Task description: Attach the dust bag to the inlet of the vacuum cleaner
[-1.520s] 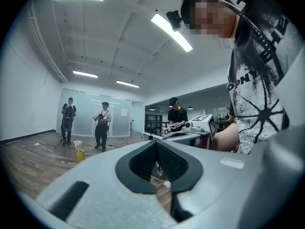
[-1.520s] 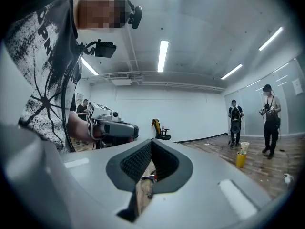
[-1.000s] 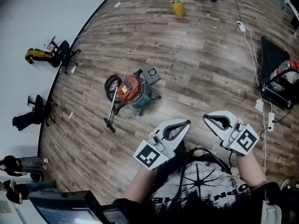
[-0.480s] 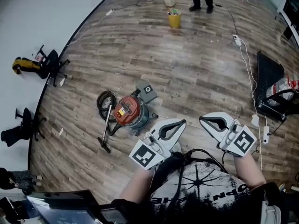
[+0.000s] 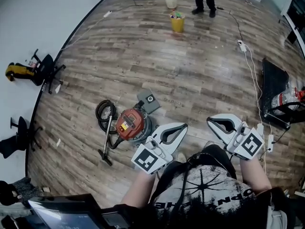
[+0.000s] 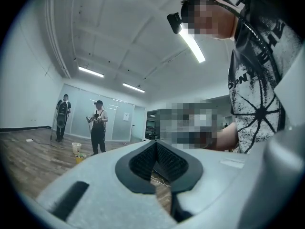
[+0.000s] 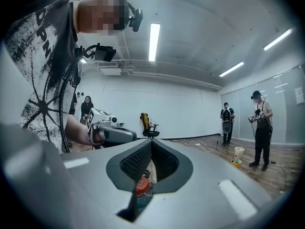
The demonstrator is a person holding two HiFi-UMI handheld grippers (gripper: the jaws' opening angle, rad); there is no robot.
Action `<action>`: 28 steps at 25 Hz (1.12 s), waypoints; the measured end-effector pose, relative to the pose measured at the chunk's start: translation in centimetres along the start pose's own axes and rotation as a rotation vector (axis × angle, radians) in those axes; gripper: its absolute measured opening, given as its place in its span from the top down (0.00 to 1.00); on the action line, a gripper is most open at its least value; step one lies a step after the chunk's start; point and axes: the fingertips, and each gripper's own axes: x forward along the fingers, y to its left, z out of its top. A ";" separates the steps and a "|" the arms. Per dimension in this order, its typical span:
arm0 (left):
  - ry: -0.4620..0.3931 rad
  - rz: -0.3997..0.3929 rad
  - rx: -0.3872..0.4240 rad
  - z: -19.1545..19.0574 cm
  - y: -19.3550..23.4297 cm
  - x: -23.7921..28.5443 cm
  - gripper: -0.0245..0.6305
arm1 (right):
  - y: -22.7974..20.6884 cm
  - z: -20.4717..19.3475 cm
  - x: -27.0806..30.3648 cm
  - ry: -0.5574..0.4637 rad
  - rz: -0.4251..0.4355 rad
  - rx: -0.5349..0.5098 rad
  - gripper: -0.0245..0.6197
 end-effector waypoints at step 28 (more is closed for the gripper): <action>0.143 0.306 0.023 -1.9 18.6 27.5 0.97 | -30.6 -2.1 3.4 -0.086 0.460 0.073 0.95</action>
